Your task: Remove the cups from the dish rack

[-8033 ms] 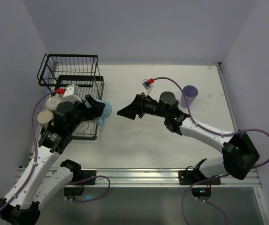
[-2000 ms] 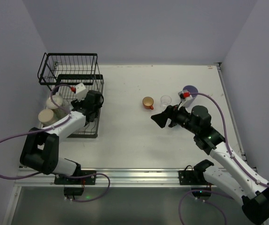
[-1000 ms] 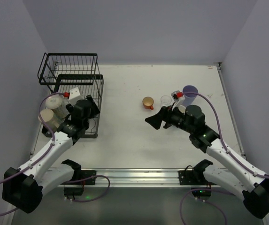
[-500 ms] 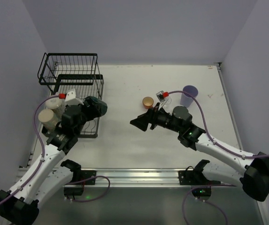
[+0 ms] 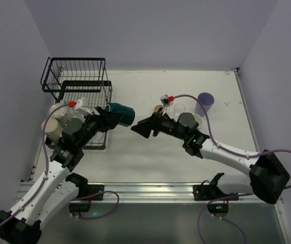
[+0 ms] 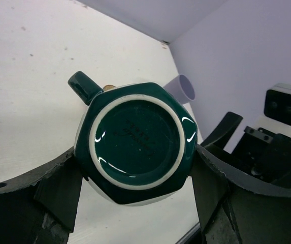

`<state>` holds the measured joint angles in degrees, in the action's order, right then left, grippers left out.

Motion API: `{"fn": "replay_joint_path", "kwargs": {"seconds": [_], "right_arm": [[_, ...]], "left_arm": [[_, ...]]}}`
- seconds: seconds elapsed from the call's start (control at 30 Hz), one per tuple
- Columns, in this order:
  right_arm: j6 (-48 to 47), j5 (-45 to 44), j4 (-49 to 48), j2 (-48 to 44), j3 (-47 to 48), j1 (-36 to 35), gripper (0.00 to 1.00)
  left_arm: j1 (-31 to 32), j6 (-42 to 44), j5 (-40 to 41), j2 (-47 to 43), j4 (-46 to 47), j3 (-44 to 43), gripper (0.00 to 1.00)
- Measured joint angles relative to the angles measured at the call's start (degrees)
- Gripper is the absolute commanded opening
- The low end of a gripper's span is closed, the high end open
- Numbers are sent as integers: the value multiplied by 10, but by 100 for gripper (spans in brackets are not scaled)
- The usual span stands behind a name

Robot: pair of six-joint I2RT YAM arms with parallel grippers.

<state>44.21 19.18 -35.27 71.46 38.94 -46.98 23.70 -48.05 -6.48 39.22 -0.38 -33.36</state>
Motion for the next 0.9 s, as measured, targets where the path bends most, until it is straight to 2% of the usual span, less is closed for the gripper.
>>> {"fn": "replay_joint_path", "kwargs": {"seconds": [0.4, 0.63, 0.77, 0.83, 0.87, 0.9], "right_arm": [[-20, 31, -30, 24, 41, 0, 71], [-16, 49, -73, 25, 42, 0, 58], [-4, 62, -110, 35, 42, 0, 47], [1, 67, -124, 41, 42, 0, 37], [5, 74, -130, 42, 42, 0, 33], [9, 76, -134, 43, 42, 0, 23]], "left_arm": [[2, -88, -84, -1, 112, 39, 11], [17, -131, -118, 15, 202, 51, 18], [27, -141, -128, 16, 231, 51, 32], [30, -142, -134, 16, 240, 51, 39], [30, -143, -135, 17, 244, 51, 48], [30, -144, -135, 19, 249, 52, 52]]}}
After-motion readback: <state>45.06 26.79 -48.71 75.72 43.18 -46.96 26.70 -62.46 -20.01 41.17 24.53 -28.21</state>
